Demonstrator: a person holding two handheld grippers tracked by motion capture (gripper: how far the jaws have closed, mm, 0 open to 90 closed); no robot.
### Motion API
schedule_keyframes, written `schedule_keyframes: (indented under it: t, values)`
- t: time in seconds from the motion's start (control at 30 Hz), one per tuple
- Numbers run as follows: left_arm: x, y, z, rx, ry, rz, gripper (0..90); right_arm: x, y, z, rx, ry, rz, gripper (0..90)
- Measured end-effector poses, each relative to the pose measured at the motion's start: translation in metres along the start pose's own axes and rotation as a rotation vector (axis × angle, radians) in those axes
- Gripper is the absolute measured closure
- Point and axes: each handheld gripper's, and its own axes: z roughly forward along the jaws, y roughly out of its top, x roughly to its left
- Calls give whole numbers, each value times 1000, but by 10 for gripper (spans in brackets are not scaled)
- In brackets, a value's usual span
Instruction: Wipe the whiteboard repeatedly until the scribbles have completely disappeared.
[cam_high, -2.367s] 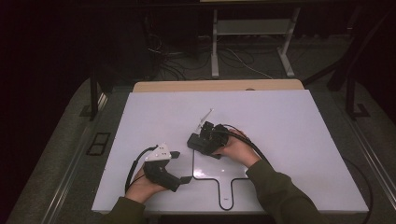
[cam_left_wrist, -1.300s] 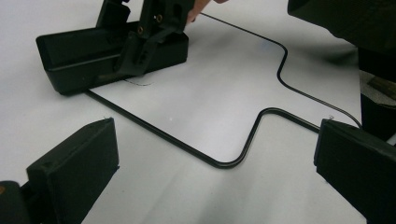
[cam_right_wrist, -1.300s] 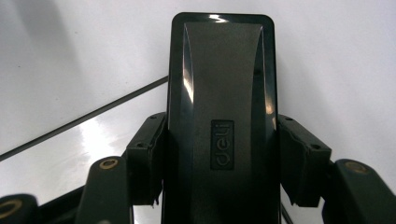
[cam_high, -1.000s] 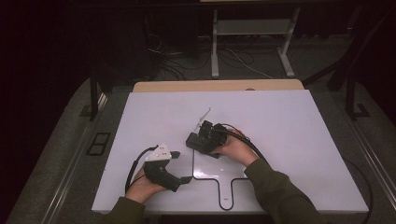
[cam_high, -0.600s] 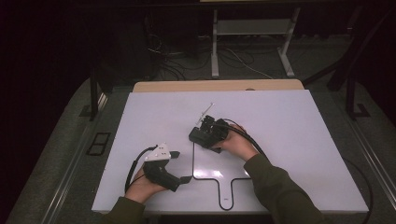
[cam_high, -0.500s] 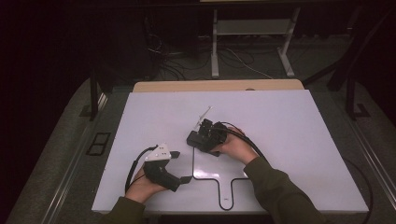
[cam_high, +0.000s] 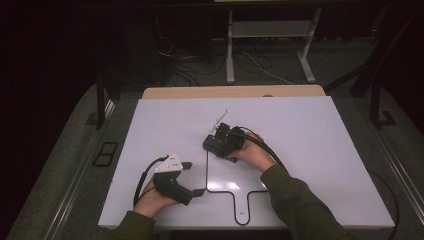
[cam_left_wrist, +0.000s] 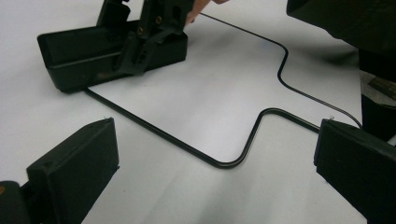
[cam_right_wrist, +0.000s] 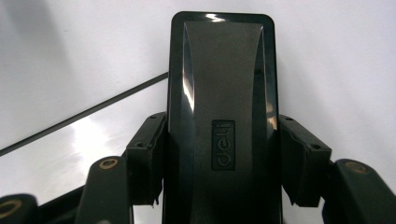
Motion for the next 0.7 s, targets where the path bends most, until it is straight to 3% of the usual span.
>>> schedule_keyframes:
  t: [0.17, 0.27, 0.37, 0.57, 0.7]
  values:
    - [0, 0, 1, 1, 1, -1, 0, 19, -5, -3, -17, 74, -44, 388]
    - [-1, 0, 1, 3, 0, 2, 0, 27, -7, -4, -22, 85, -63, 389]
    - [-1, 0, 1, 3, 0, 4, 0, 21, -6, -3, -18, 58, -50, 389]
    - [0, 0, 0, 3, 1, 2, 0, -6, -6, -2, -8, -9, 4, 389]
    - [-1, 0, 0, 2, 1, -1, 0, -18, -7, -2, -3, -21, 45, 388]
